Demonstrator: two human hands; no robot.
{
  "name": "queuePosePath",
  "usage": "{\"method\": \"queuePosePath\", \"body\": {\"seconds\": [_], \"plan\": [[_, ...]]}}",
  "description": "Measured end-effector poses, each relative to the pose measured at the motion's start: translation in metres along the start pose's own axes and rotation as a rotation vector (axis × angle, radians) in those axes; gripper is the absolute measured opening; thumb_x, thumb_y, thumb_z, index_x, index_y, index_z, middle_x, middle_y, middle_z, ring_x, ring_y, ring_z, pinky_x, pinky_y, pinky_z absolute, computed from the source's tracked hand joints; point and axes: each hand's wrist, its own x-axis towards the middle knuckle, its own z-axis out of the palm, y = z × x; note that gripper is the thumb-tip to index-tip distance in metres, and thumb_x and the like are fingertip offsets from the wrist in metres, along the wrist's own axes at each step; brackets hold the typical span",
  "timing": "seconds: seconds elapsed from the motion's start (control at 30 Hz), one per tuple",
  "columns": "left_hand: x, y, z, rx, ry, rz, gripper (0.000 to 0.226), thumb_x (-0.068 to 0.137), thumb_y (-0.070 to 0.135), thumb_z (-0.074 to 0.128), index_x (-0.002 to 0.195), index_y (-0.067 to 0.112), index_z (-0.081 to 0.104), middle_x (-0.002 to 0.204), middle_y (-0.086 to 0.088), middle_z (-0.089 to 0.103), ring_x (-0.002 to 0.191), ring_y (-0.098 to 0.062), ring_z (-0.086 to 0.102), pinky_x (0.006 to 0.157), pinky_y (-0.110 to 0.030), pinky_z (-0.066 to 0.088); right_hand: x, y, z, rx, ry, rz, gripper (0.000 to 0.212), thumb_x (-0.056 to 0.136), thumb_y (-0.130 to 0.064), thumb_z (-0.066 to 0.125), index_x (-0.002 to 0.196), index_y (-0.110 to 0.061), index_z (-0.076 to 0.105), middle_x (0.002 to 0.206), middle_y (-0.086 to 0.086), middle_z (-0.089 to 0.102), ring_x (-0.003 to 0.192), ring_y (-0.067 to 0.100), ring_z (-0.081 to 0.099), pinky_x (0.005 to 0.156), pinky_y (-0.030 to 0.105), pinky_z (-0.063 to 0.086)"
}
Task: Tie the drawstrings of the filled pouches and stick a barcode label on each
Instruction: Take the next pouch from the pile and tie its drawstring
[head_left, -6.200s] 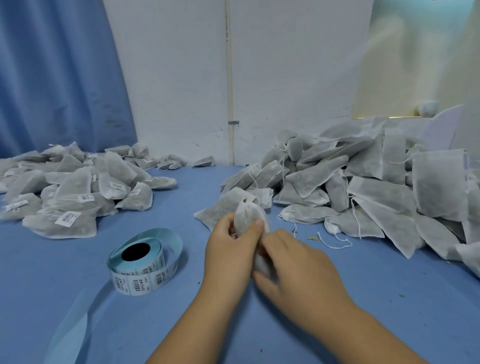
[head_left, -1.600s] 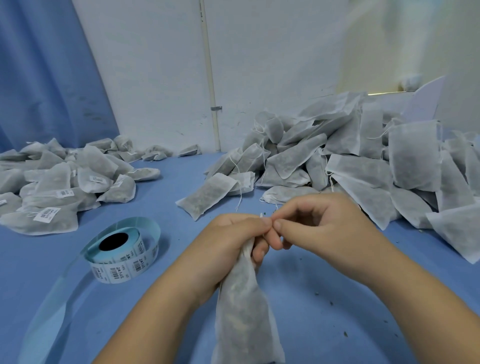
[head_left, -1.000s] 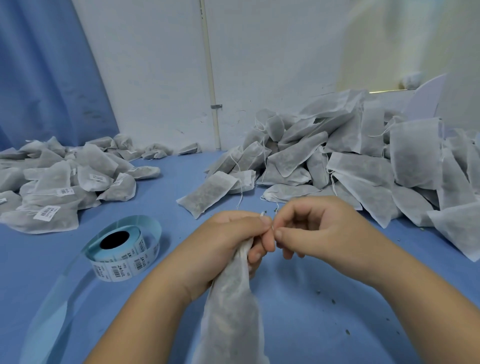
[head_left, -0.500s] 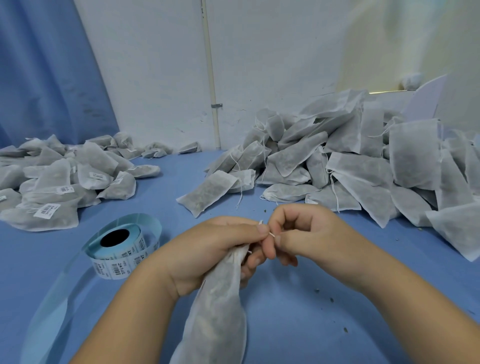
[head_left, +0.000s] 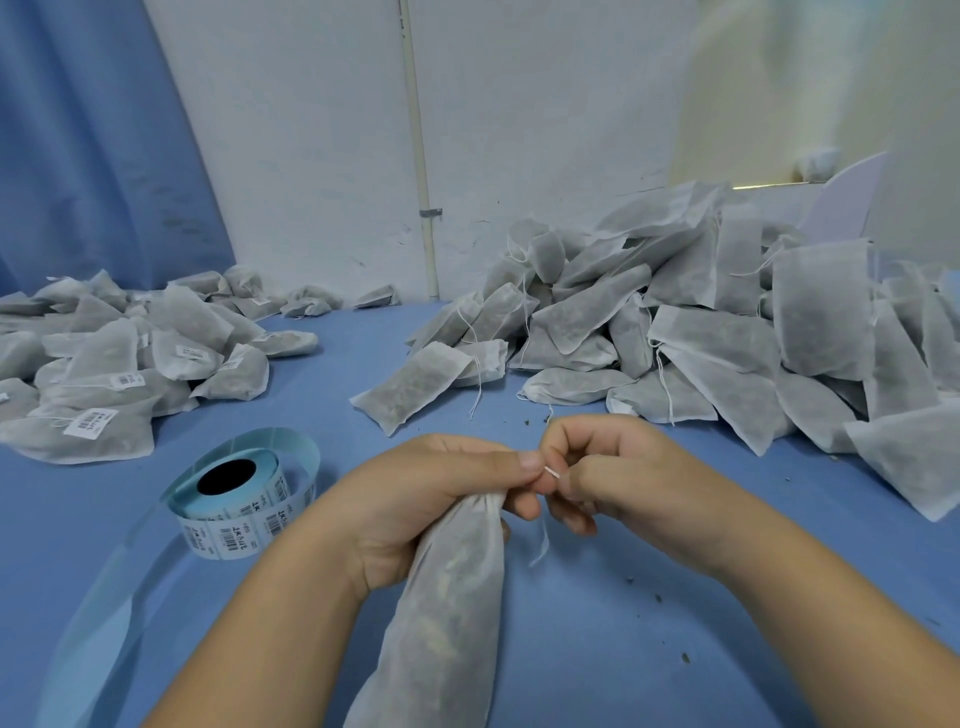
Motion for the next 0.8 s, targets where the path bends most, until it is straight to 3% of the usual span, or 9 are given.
{"method": "queuePosePath", "body": {"seconds": [0.17, 0.37, 0.53, 0.6, 0.8], "plan": [[0.0011, -0.0007, 0.0018, 0.02, 0.133, 0.034, 0.012, 0.062, 0.03, 0.076, 0.063, 0.017, 0.075, 0.068, -0.002, 0.068, 0.049, -0.008, 0.057, 0.049, -0.019, 0.048, -0.0002, 0.0006, -0.0009, -0.085, 0.063, -0.004, 0.017, 0.066, -0.014, 0.051, 0.057, -0.027, 0.057, 0.054, -0.004, 0.05, 0.055, 0.015, 0.048, 0.054, 0.024, 0.04], [0.0008, -0.0009, 0.0007, 0.036, 0.152, 0.048, 0.017, 0.061, 0.031, 0.077, 0.064, 0.015, 0.074, 0.07, -0.006, 0.069, 0.052, -0.017, 0.059, 0.06, -0.028, 0.053, 0.0, -0.0015, -0.0027, -0.113, 0.142, 0.001, 0.014, 0.065, -0.017, 0.051, 0.056, -0.026, 0.055, 0.051, -0.005, 0.05, 0.052, 0.014, 0.047, 0.054, 0.028, 0.039], [0.0026, -0.0038, 0.0031, 0.149, 0.216, 0.076, 0.029, 0.064, 0.036, 0.087, 0.068, 0.012, 0.072, 0.073, -0.011, 0.064, 0.063, -0.024, 0.056, 0.076, -0.04, 0.046, -0.0005, -0.0012, 0.0, -0.179, 0.165, 0.014, 0.009, 0.065, -0.022, 0.051, 0.061, -0.028, 0.057, 0.055, -0.006, 0.052, 0.053, 0.012, 0.049, 0.055, 0.028, 0.041], [0.0022, -0.0042, 0.0048, 0.2, 0.245, 0.092, 0.03, 0.066, 0.044, 0.081, 0.067, 0.016, 0.071, 0.073, -0.011, 0.06, 0.071, -0.027, 0.049, 0.076, -0.041, 0.038, -0.0006, -0.0018, 0.002, -0.162, 0.171, 0.005, 0.007, 0.069, -0.026, 0.056, 0.064, -0.027, 0.06, 0.055, -0.007, 0.053, 0.052, 0.011, 0.051, 0.052, 0.025, 0.041], [0.0031, -0.0037, 0.0082, 0.263, 0.327, 0.157, 0.031, 0.071, 0.05, 0.069, 0.061, 0.021, 0.067, 0.061, 0.004, 0.057, 0.058, -0.008, 0.049, 0.065, -0.031, 0.034, -0.0015, -0.0036, 0.0021, -0.149, 0.193, -0.014, 0.015, 0.088, -0.012, 0.064, 0.074, -0.015, 0.062, 0.057, -0.007, 0.058, 0.051, 0.011, 0.054, 0.048, 0.023, 0.042]]}}
